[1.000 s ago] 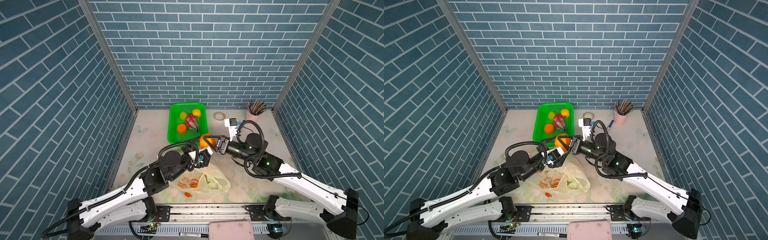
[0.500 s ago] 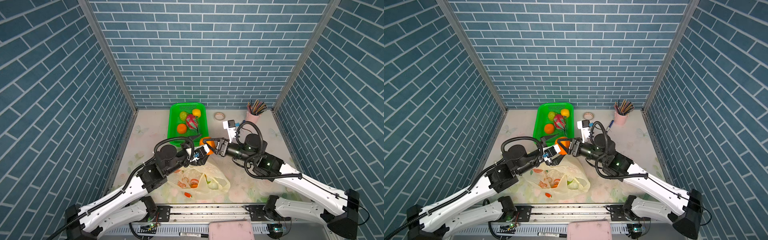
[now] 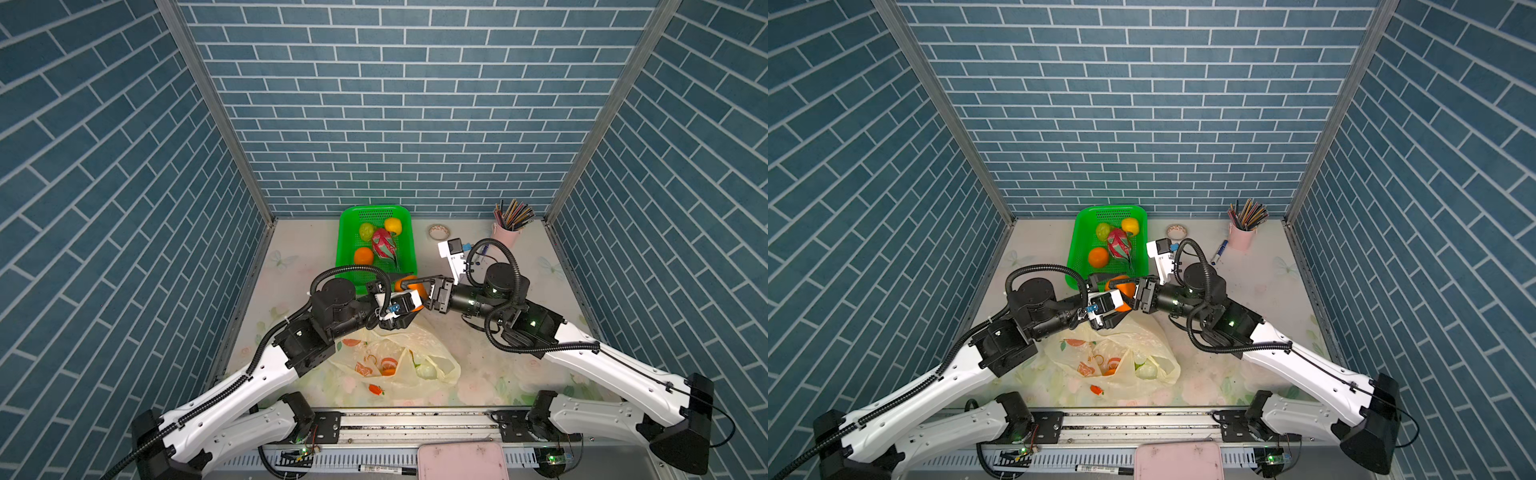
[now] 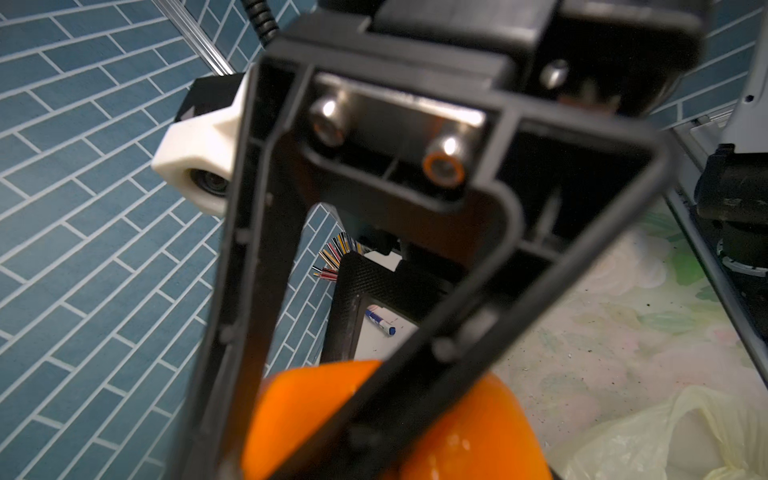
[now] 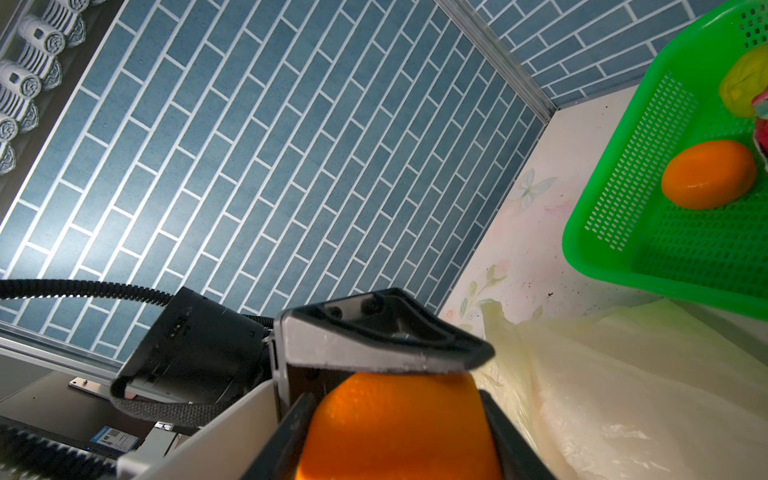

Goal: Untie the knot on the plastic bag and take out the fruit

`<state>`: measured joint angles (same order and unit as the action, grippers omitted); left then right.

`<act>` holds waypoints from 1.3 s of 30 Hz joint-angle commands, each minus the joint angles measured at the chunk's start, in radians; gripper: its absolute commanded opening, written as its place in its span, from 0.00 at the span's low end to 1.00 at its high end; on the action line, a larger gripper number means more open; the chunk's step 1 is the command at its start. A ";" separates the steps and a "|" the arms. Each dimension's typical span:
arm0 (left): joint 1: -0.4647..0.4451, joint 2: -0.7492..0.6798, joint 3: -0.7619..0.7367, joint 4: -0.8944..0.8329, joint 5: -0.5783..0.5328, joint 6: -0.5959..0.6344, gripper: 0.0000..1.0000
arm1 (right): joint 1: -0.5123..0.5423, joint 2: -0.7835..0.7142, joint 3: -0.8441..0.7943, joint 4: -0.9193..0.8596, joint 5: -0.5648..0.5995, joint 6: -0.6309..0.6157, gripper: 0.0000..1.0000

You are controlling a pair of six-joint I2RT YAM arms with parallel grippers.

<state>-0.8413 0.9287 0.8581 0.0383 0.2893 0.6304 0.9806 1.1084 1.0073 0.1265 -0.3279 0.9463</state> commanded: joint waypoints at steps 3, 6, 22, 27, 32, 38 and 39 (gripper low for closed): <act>0.014 -0.008 0.033 0.103 -0.010 -0.042 0.65 | 0.013 0.003 0.009 -0.065 -0.038 -0.022 0.62; 0.046 -0.001 0.048 0.098 -0.036 -0.117 0.62 | 0.012 -0.020 0.007 -0.074 -0.002 -0.031 0.76; 0.279 0.110 0.135 -0.006 -0.085 -0.330 0.60 | -0.009 -0.239 -0.084 -0.137 0.351 -0.133 0.88; 0.343 0.227 0.210 -0.073 -0.079 -0.410 0.60 | -0.016 -0.221 -0.078 -0.171 0.355 -0.160 0.88; 0.389 0.375 0.320 -0.184 -0.087 -0.487 0.60 | -0.027 -0.201 -0.075 -0.195 0.345 -0.175 0.88; 0.442 0.540 0.417 -0.267 -0.063 -0.583 0.60 | -0.040 -0.170 -0.049 -0.257 0.330 -0.202 0.88; 0.447 0.563 0.431 -0.282 -0.062 -0.594 0.60 | -0.041 -0.168 -0.046 -0.264 0.331 -0.205 0.88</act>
<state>-0.4152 1.4483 1.2465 -0.1707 0.2108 0.1097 0.9455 0.9325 0.9356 -0.0940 0.0032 0.7795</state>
